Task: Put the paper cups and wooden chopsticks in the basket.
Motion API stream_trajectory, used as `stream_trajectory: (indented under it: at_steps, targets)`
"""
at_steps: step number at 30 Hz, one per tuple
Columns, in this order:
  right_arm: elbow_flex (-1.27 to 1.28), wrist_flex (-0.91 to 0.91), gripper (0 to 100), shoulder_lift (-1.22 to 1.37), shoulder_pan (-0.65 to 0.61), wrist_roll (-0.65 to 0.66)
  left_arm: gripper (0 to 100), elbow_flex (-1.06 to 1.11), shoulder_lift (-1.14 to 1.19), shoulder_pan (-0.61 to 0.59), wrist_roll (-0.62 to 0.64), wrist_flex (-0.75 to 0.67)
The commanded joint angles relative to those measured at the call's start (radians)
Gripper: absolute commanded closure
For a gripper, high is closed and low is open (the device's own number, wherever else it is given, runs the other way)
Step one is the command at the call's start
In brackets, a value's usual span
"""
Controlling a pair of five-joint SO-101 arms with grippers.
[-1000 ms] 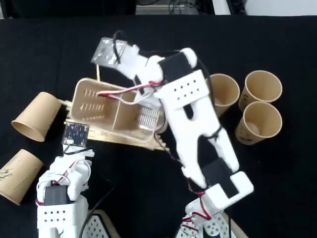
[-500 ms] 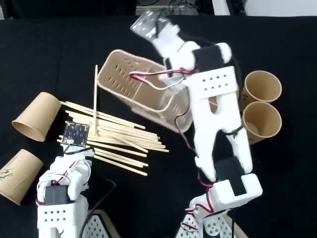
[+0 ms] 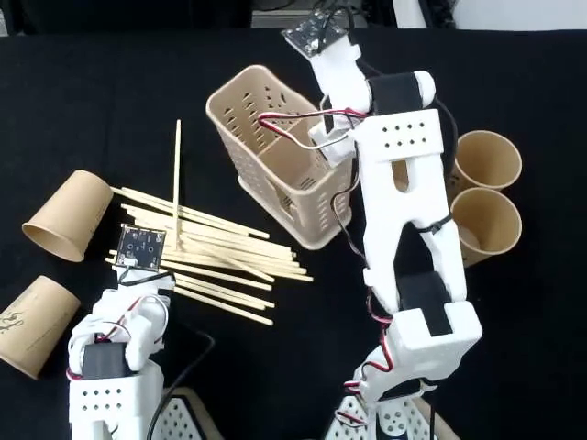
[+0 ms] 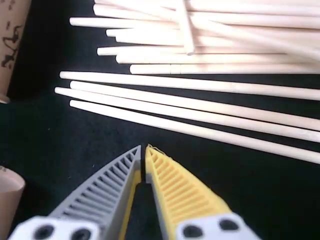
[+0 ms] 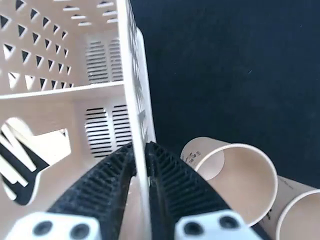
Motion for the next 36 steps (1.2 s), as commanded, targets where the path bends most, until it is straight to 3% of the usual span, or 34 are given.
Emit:
stream_trajectory:
  at_steps: [1, 3, 8, 10, 21, 27, 32, 36]
  targets:
    - [-0.048, 0.035, 98.2, -0.008, 0.012, 0.008, 97, 0.018, 0.000, -0.001, -0.002, 0.005]
    - [-0.050, 0.040, 95.9, -0.015, 0.012, 0.000, 97, 0.018, 0.000, -0.001, -0.002, 0.005]
    - [-0.050, 0.043, 73.8, -0.016, 0.009, 0.009, 97, 0.018, 0.000, -0.001, -0.002, 0.005]
    - [-0.053, 0.041, 69.8, -0.018, 0.011, 0.020, 97, 0.018, 0.000, -0.001, -0.002, 0.005]
    - [-0.360, 0.121, 70.8, -0.047, 0.031, -0.028, 97, 0.018, 0.000, -0.001, -0.002, 0.005]
    - [-0.341, 0.121, 70.8, -0.306, 0.029, -0.060, 97, 0.018, 0.000, -0.001, -0.002, 0.005]
    - [-0.171, 0.121, 70.9, -0.610, 0.048, 0.008, 97, 0.018, 0.000, -0.001, -0.002, 0.005]
    - [0.101, 0.121, 70.9, -0.786, 0.164, 0.087, 97, 0.018, 0.000, -0.001, -0.002, 0.005]
